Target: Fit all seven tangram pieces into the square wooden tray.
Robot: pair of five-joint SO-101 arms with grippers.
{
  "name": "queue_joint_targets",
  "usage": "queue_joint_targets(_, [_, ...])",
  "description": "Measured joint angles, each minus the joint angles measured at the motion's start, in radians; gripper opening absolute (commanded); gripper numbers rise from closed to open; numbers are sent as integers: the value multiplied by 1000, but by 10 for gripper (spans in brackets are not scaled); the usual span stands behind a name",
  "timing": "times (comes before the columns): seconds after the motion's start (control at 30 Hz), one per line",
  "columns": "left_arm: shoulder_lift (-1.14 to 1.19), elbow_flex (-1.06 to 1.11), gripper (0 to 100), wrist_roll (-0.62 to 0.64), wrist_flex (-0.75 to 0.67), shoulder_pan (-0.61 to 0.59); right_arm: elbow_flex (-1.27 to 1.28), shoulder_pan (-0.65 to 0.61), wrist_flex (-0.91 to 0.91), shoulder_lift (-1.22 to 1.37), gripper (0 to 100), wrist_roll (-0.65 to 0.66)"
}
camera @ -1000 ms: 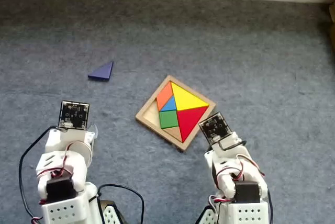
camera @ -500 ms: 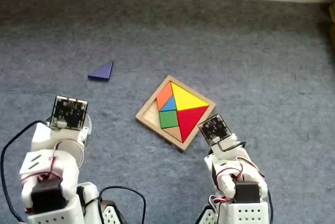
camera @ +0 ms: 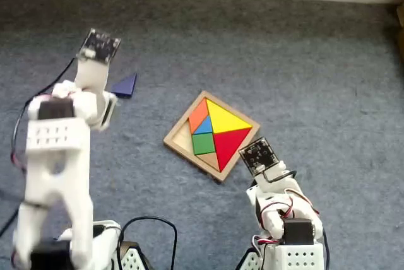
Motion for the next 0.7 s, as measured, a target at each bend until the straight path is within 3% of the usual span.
queue_joint_targets(0.3, [632, -470, 214, 0, 14, 77, 0, 0, 0, 0, 5, 0])
queue_joint_targets(0.7, [1102, -1003, 214, 0, 213, 123, 0, 0, 0, 0, 5, 0])
